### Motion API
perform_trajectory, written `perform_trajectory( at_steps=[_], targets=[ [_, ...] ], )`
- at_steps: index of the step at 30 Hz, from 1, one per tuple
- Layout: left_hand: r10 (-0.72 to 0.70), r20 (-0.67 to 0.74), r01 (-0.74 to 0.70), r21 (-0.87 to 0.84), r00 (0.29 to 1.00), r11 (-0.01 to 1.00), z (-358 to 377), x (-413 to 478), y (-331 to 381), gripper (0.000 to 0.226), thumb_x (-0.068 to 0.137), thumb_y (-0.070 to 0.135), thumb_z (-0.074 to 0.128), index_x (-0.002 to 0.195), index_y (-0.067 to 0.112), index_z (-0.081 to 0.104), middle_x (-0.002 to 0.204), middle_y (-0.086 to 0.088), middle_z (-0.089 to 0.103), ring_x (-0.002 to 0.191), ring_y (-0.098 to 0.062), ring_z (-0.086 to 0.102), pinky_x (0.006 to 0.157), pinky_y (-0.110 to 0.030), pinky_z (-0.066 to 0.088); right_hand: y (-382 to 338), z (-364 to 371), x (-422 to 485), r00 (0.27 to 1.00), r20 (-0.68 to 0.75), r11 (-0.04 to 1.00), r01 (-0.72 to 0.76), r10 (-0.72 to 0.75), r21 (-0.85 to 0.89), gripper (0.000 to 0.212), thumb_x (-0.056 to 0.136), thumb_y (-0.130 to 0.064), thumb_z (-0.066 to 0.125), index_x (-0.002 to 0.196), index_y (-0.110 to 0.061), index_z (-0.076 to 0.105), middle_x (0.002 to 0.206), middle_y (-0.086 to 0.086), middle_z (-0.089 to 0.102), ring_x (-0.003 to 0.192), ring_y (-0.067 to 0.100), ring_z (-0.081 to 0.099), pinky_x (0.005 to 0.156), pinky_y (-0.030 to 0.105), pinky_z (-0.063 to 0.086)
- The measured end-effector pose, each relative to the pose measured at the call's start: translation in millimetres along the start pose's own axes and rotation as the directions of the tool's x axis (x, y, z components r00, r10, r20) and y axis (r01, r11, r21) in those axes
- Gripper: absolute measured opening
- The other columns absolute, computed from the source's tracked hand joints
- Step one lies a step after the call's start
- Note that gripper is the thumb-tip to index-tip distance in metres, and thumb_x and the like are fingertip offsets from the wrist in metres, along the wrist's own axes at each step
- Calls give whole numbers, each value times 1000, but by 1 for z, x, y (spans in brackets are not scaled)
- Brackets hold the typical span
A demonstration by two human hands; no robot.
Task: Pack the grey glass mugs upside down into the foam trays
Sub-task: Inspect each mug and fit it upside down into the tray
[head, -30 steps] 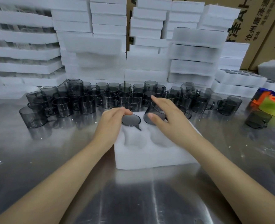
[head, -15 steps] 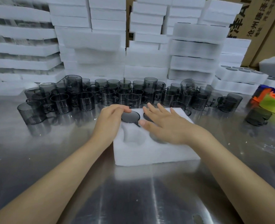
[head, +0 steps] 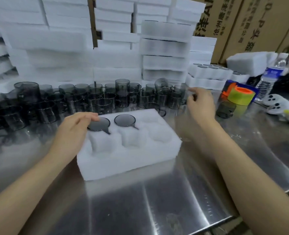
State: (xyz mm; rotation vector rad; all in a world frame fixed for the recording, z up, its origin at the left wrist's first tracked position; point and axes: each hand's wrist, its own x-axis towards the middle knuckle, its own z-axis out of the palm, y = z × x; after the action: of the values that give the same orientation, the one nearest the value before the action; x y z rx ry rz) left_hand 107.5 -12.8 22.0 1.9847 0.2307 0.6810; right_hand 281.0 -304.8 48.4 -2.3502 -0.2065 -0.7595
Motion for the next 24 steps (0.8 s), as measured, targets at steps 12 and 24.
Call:
perform_trajectory(
  at_steps=[12,24],
  targets=[
    [36,15,-36,46,999,998,-1,1,-1,36,98,10,41,81,26,69,113,12,65,113,-6,52,92,-21,34,88,8,27,863,-189,836,-503,469,-219,31,87,-5,56,117,-11,54,133,17,46,133,37,26,109,62,15],
    [197,168,-232,221,966,947,-7,-5,17,84,77,55,60,148,39,18,119,26,55,125,-10,45,108,-41,33,-124,16,-72,452,-228,452,890,-863,55,12,82,3,70,94,3,73,84,15,67,81,34,63,61,41,50]
  ],
)
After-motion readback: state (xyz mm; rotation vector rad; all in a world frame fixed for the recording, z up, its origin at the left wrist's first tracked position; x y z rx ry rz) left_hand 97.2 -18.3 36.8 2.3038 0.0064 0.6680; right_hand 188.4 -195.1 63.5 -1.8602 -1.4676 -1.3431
